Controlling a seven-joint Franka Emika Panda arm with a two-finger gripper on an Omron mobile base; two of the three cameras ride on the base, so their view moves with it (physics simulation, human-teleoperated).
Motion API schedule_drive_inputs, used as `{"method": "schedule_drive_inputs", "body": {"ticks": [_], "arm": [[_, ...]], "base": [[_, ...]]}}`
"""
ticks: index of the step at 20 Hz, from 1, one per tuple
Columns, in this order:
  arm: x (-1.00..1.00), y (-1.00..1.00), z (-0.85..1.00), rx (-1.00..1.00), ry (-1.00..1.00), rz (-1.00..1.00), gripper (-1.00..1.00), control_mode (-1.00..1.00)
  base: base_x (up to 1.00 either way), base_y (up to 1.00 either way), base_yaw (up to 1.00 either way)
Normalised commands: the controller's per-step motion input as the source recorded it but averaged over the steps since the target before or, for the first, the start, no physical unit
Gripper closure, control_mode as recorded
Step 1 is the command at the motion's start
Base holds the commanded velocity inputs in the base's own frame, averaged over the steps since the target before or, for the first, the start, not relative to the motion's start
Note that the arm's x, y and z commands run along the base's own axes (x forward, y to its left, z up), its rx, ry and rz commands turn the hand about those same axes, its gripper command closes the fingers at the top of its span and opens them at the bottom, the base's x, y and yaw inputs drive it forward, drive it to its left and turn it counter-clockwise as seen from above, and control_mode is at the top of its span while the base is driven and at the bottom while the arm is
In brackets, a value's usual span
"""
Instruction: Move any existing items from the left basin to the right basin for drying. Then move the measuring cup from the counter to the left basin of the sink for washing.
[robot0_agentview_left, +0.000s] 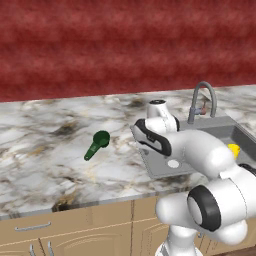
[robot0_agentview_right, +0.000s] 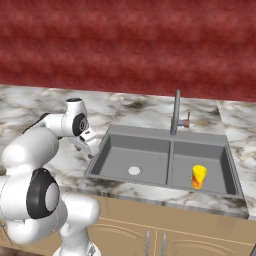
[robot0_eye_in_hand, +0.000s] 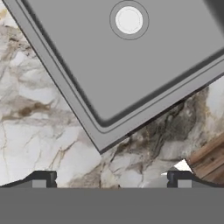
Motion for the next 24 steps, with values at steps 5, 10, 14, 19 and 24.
{"method": "schedule_drive_inputs", "body": {"ticks": [5, 10, 14, 19, 24], "arm": [[0.08, 0.61, 0.0, 0.0, 0.0, -0.01, -1.0, -1.0], [0.18, 0.58, 0.0, 0.0, 0.0, -0.01, -1.0, -1.0], [0.2, 0.55, 0.0, 0.0, 0.0, -0.01, -1.0, -1.0], [0.18, 0.53, 0.0, 0.0, 0.0, 0.0, -1.0, -1.0], [0.21, 0.44, 0.0, 0.0, -0.02, 0.0, -1.0, -1.0]], "base": [[0.0, 0.0, 0.0], [0.0, 0.0, 0.0], [0.0, 0.0, 0.0], [0.0, 0.0, 0.0], [0.0, 0.0, 0.0]]}}
